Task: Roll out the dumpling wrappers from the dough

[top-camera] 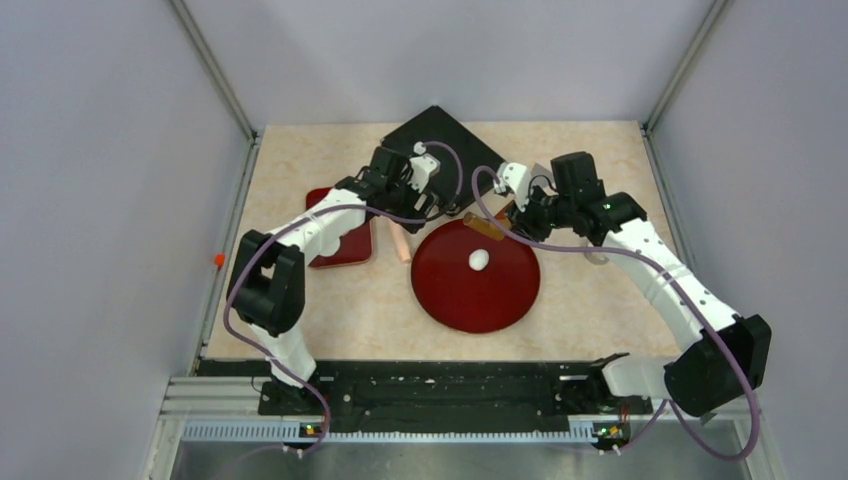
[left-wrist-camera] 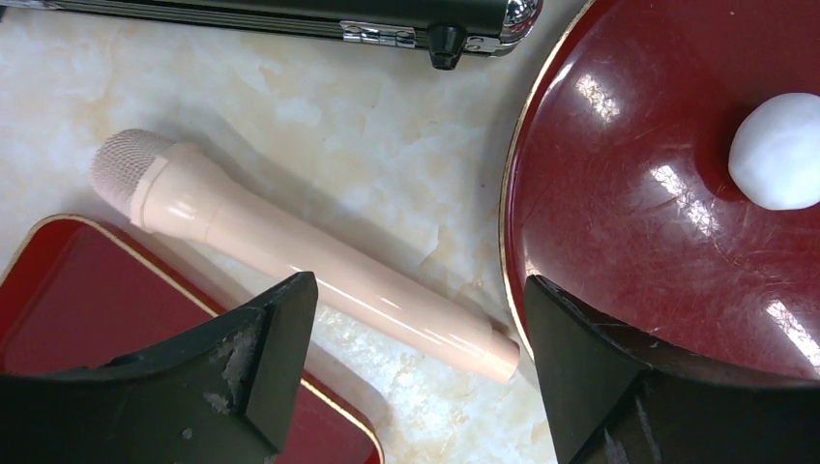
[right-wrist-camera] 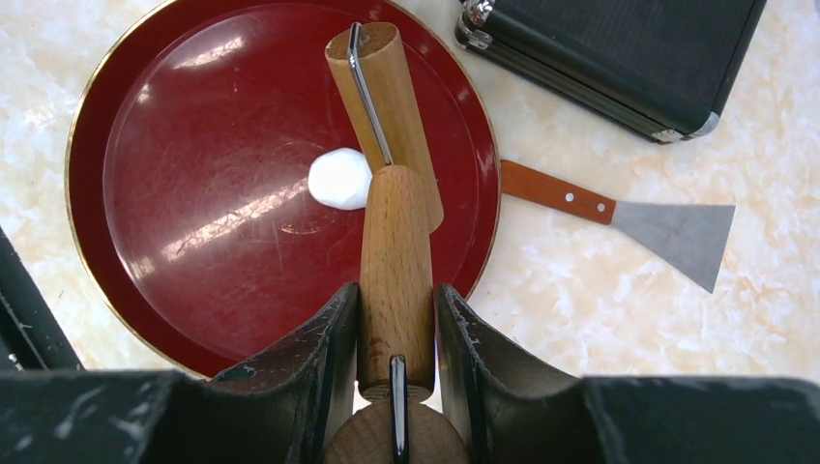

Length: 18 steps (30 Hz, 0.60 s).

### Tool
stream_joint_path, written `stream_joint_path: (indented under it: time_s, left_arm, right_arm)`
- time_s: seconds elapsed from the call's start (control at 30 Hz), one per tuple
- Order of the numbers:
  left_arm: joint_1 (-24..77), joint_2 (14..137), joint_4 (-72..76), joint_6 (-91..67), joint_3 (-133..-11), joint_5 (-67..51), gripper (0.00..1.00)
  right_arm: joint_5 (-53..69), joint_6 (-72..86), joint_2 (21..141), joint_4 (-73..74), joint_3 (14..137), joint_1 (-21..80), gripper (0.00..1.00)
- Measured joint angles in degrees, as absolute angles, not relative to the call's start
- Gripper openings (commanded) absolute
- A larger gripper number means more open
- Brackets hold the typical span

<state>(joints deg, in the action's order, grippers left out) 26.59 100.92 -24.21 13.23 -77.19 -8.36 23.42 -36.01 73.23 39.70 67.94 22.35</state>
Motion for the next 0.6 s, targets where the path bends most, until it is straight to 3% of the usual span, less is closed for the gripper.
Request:
stream_joint_path:
  time_s: [0.3,0.6]
  left_arm:
    - [27.0,106.2,-23.5,11.9,-77.3,-11.0,0.8]
    - [28.7,107.8,-22.7,11.5,-77.3,-12.4,0.69]
  right_arm:
    - [18.1,-36.2,73.1,40.0,68.8,24.4,0.0]
    - [9.8,-41.5,73.1,44.9,68.8,36.6,0.0]
